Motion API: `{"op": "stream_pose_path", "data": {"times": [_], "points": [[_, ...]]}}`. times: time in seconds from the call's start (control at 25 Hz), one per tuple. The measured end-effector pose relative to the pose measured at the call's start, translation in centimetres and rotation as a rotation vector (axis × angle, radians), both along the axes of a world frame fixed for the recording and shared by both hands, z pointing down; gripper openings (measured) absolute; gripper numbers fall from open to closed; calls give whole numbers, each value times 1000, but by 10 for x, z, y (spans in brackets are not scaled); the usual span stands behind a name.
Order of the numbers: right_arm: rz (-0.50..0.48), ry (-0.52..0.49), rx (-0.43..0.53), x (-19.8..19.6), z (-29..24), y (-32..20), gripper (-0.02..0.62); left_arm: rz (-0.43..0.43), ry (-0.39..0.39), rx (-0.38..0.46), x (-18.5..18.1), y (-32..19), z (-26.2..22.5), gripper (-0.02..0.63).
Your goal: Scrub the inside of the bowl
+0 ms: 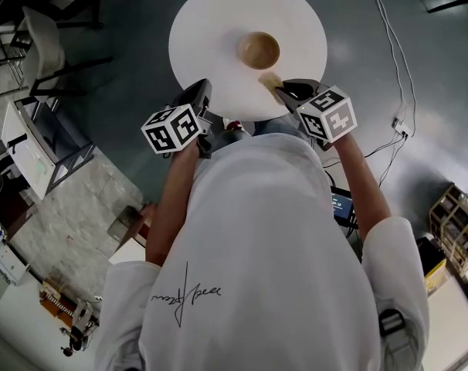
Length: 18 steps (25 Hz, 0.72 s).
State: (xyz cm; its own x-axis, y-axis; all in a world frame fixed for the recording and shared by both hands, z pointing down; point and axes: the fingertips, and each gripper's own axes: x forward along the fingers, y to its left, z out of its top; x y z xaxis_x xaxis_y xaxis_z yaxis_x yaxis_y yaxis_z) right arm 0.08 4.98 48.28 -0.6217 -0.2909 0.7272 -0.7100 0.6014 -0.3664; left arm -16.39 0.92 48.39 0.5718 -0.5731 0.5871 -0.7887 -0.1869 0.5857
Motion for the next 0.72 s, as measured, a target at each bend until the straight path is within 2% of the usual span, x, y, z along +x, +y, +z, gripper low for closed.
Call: {"op": "stream_pose_path", "data": {"times": [0.72], "points": [[56, -31, 112, -11, -30, 26, 60, 70, 32, 109, 2, 24, -30, 6]]}}
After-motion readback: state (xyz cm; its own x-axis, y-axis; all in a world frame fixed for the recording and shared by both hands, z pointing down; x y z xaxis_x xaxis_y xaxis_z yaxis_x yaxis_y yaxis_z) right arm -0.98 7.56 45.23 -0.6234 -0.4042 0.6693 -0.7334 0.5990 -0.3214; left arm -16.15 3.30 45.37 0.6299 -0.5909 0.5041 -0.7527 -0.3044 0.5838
